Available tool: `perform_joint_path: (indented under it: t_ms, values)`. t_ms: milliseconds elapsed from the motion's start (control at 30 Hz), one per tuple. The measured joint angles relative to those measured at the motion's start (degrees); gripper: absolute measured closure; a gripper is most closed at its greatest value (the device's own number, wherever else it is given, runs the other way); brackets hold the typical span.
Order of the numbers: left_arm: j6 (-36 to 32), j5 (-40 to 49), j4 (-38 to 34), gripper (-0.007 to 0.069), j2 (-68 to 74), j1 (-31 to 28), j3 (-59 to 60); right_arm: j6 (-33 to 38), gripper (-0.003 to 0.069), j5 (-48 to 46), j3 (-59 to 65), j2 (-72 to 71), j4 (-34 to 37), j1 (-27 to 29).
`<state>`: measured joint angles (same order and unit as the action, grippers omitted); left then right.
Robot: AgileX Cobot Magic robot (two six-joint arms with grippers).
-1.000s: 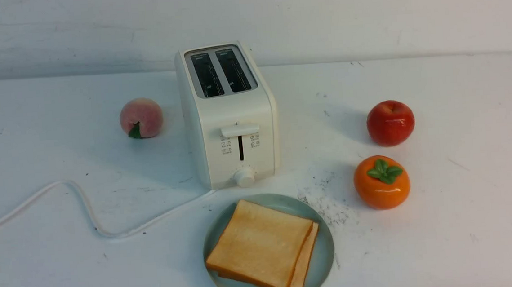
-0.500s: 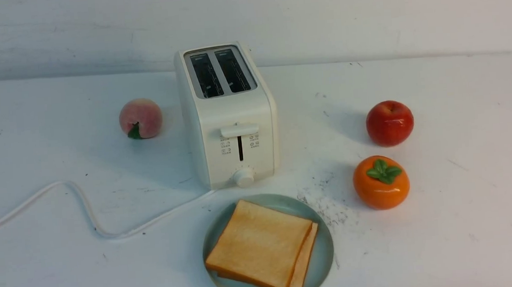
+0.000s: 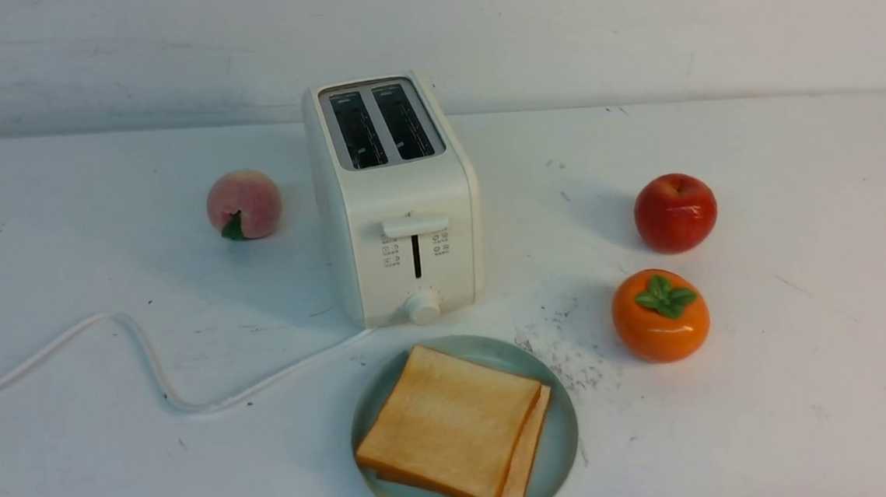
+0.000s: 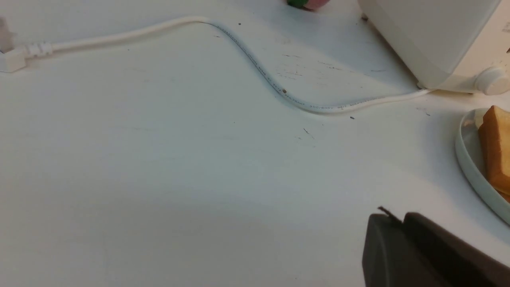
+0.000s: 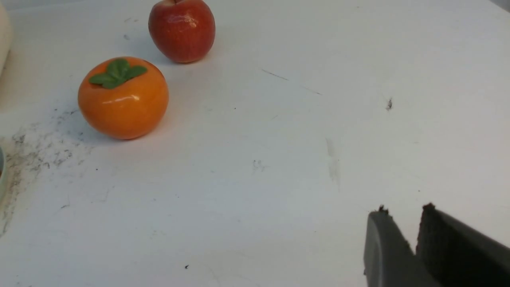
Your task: Take toasted bread from bread machine on white table place on plate.
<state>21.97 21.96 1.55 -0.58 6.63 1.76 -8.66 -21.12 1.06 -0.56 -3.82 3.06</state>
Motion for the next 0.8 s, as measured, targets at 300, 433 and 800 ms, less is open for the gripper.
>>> perform_joint_path:
  t_ms: [300, 433, 800]
  values:
    - [0.00, 0.00, 0.00, 0.0576, 0.00, 0.00, 0.00, 0.00, 0.0508, 0.00, 0.00, 0.00, 0.00, 0.00]
    - [0.00, 0.00, 0.04, 0.0570, 0.00, 0.00, 0.00, 0.00, 0.0503, 0.00, 0.00, 0.00, 0.00, 0.00]
    - [0.00, 0.05, 0.04, 0.0567, 0.00, 0.00, 0.00, 0.00, 0.0489, 0.00, 0.00, 0.00, 0.00, 0.00]
